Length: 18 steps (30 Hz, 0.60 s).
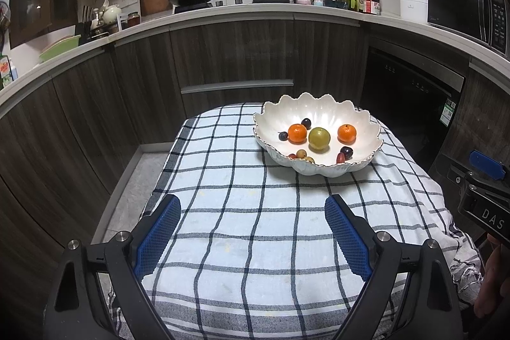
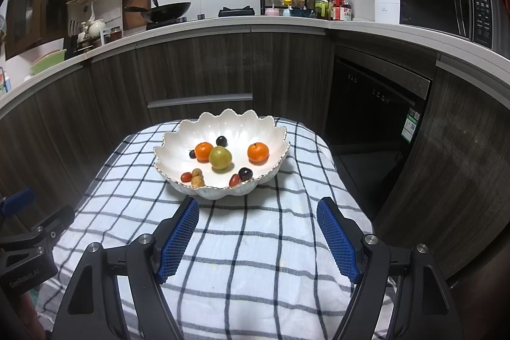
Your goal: Organize fruits
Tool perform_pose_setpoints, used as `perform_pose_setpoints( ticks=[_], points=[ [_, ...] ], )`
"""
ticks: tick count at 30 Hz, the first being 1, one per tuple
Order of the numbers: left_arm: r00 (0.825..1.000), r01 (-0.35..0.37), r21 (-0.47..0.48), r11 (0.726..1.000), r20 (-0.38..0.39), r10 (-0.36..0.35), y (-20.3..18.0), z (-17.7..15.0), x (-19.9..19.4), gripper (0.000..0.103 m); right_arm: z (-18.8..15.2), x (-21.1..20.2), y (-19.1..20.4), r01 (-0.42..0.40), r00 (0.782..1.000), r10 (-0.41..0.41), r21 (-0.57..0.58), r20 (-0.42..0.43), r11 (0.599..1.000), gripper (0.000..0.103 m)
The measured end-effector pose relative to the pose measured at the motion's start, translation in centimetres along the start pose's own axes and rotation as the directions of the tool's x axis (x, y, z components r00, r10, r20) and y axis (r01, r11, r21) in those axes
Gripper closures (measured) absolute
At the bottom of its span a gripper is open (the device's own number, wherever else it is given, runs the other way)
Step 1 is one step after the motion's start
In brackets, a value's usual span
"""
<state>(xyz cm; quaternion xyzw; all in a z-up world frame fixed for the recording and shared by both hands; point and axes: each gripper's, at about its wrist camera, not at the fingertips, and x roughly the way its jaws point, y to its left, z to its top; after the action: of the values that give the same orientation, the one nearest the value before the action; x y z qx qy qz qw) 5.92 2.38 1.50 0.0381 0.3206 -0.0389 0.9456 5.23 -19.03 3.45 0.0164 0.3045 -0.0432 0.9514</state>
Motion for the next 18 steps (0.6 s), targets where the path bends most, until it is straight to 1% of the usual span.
perform_pose_setpoints(
  ticks=[18],
  points=[
    [1.0,-0.001,-0.002,1.0,-0.008,0.001,0.11,-0.16,0.14,0.01,-0.03,-0.07,0.09,0.002,1.0,-0.002,-0.001,0.001,1.0,0.026]
  ],
)
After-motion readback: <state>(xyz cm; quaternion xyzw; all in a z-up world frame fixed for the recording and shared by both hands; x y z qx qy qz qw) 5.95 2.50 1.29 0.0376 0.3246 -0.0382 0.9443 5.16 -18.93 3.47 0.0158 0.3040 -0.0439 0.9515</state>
